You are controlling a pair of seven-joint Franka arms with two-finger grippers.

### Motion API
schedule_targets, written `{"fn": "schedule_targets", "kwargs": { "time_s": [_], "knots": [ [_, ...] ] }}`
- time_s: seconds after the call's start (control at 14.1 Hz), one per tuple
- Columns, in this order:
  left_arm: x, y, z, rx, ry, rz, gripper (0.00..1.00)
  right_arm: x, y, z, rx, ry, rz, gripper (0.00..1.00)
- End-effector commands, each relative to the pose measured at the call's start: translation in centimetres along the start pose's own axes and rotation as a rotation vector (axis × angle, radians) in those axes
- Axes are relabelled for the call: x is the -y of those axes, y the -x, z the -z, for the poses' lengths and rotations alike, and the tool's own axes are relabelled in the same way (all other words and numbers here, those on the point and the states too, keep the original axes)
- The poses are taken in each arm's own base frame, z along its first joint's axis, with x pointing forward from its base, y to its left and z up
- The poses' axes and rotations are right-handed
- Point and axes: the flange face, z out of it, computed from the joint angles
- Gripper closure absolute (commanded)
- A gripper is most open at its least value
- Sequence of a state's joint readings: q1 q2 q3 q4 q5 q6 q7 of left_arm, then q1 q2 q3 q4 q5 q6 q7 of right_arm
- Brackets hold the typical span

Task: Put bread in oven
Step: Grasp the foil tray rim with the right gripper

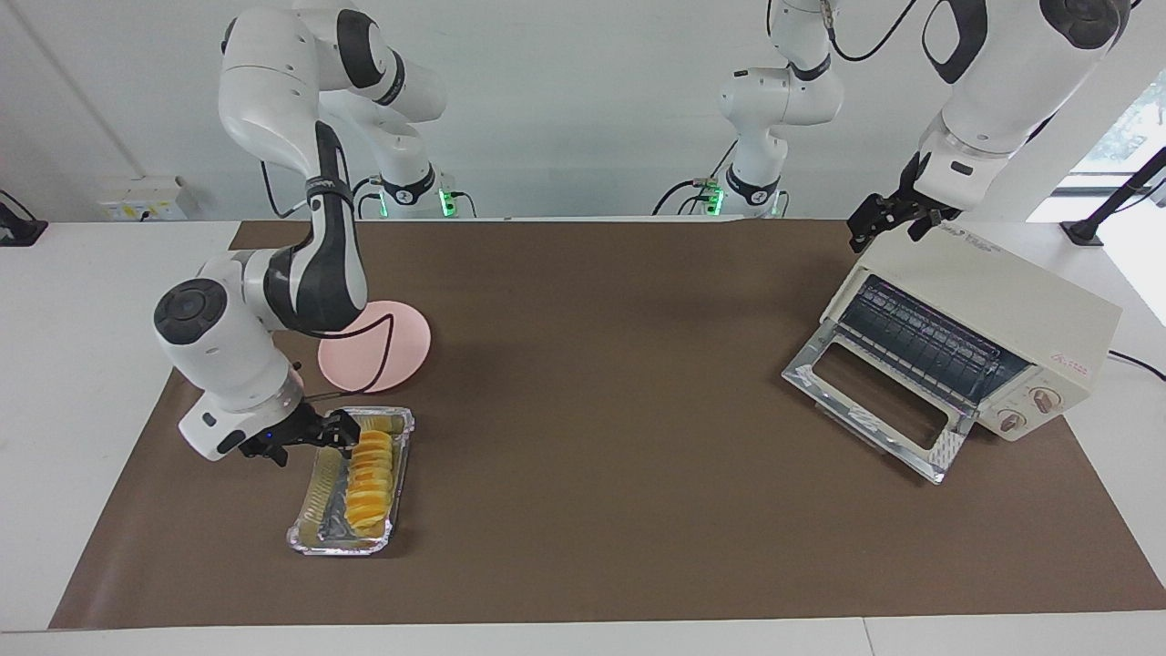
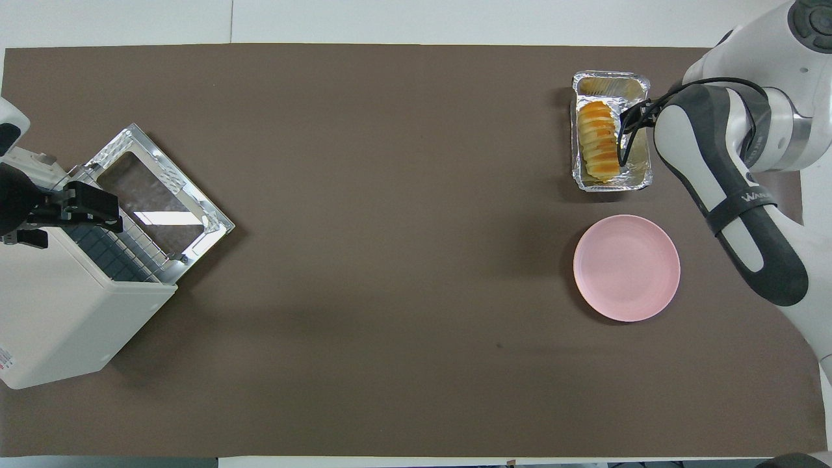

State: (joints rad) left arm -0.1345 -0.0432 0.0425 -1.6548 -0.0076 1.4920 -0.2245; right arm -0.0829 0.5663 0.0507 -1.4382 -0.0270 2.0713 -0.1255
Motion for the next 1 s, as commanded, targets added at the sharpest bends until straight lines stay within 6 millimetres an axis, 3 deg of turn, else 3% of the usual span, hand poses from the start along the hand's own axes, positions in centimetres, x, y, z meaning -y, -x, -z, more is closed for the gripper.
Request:
{"fn": "schedule_targets", "kwargs": {
  "time_s": [0.0, 0.28, 0.43, 0.5, 0.71, 0.93],
  "knots": [
    [0.5, 0.7, 0.3, 0.004, 0.018, 0.004, 0.00, -1.1, 0.9, -2.4, -0.019, 0.011, 0.032, 0.01],
    [0.5, 0.7, 0.3, 0.003, 0.019, 0.004, 0.00, -0.8, 1.5, -4.6, -0.043, 0.011, 0.033, 0.02],
    [0.5, 0.7, 0.3, 0.004, 0.018, 0.004, 0.00, -0.7, 1.8, -4.9, -0.040, 0.009, 0.030, 0.20],
    [0.5, 0.7, 0.3, 0.004, 0.018, 0.004, 0.00, -0.6, 1.9, -5.0, -0.039, 0.008, 0.028, 0.36],
    [0.5, 0.7, 0.4, 0.001, 0.019, 0.004, 0.00, -0.4, 2.2, -5.0, -0.038, 0.009, 0.030, 1.00],
    [0.5, 0.7, 0.3, 0.003, 0.019, 0.004, 0.00, -0.4, 2.3, -5.2, -0.034, 0.009, 0.031, 1.00]
  ]
}}
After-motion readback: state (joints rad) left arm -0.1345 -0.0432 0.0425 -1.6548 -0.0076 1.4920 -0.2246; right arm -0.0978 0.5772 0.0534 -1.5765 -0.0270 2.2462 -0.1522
